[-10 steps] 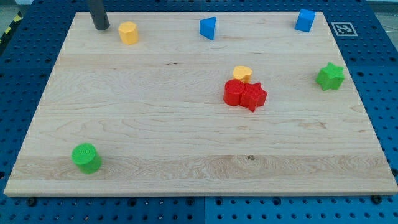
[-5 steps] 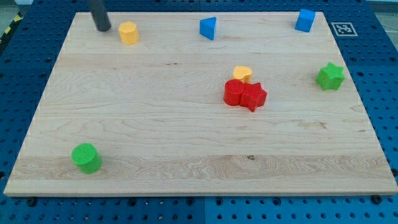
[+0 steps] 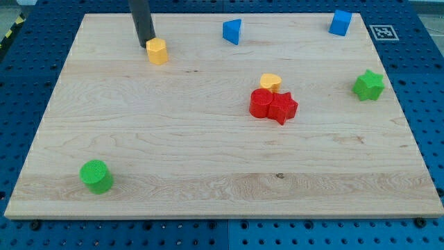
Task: Move the yellow hexagon left to the yellow heart
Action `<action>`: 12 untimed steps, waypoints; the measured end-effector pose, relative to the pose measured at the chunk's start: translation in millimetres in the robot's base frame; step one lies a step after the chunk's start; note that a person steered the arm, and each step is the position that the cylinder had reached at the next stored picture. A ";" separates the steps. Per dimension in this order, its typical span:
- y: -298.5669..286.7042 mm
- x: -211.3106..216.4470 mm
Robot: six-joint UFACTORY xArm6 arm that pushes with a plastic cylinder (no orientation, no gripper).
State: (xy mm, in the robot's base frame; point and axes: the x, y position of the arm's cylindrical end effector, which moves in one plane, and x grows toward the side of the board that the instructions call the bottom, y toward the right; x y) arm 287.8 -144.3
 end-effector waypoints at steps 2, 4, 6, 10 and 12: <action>-29.6 9.5; 31.6 28.4; -9.6 44.0; 74.5 73.5; 119.0 80.7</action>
